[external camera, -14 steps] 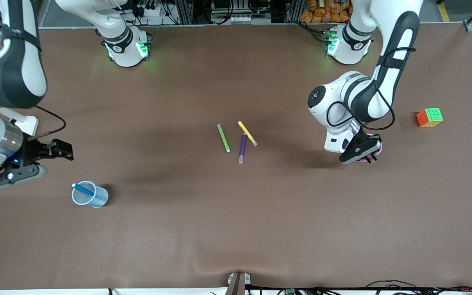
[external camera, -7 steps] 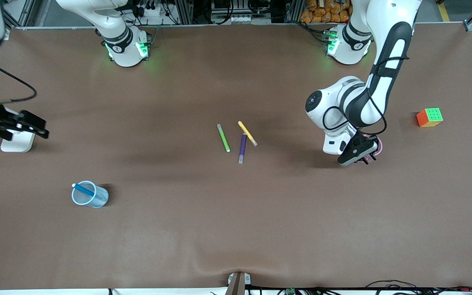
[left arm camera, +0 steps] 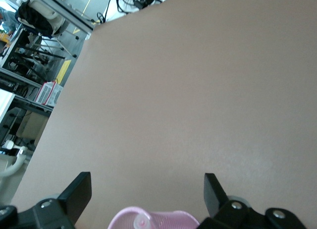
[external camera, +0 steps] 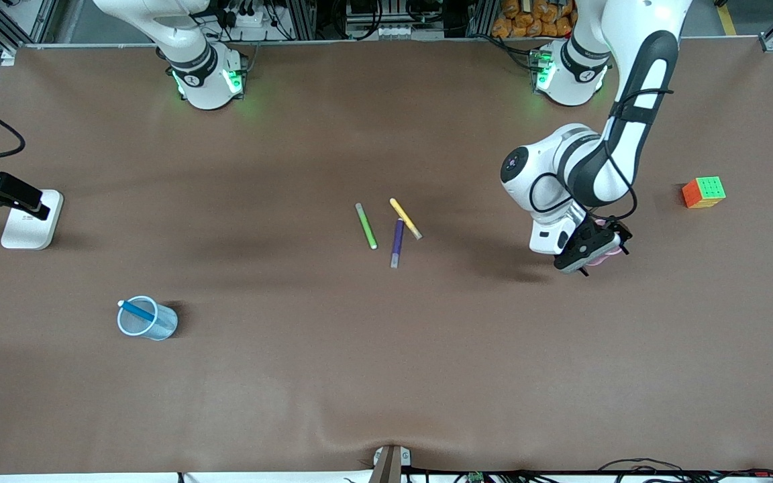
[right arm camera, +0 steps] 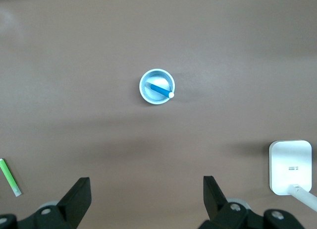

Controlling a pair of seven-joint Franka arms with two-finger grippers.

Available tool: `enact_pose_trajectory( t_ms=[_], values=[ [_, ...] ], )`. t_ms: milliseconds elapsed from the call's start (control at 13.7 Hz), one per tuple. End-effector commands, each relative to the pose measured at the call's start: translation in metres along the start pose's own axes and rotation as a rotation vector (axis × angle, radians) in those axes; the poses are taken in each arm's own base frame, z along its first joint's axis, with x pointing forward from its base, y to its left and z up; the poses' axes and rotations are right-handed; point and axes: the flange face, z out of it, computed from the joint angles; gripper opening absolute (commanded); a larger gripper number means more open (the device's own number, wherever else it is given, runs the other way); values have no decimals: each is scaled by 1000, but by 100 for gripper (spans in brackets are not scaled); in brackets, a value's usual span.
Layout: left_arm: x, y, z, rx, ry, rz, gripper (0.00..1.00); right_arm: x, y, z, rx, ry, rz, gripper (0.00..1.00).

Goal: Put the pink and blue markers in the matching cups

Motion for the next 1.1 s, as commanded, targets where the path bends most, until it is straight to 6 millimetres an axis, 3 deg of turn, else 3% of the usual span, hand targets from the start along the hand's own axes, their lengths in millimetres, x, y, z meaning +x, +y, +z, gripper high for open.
enact_pose_trajectory(
  t_ms=[0, 219, 512, 1023],
  values=[
    [38, -21, -2, -2, 18, 19, 100, -12, -1, -13, 5, 18, 17, 100],
    [77, -34, -14, -74, -72, 41, 100, -13, -1, -14, 3, 18, 16, 100],
    [121, -62, -14, -173, -165, 79, 100, -15, 5, -16, 5, 13, 23, 100],
    [155, -111, -21, -428, -335, 77, 100, -17, 11, -12, 6, -2, 27, 100]
  ],
)
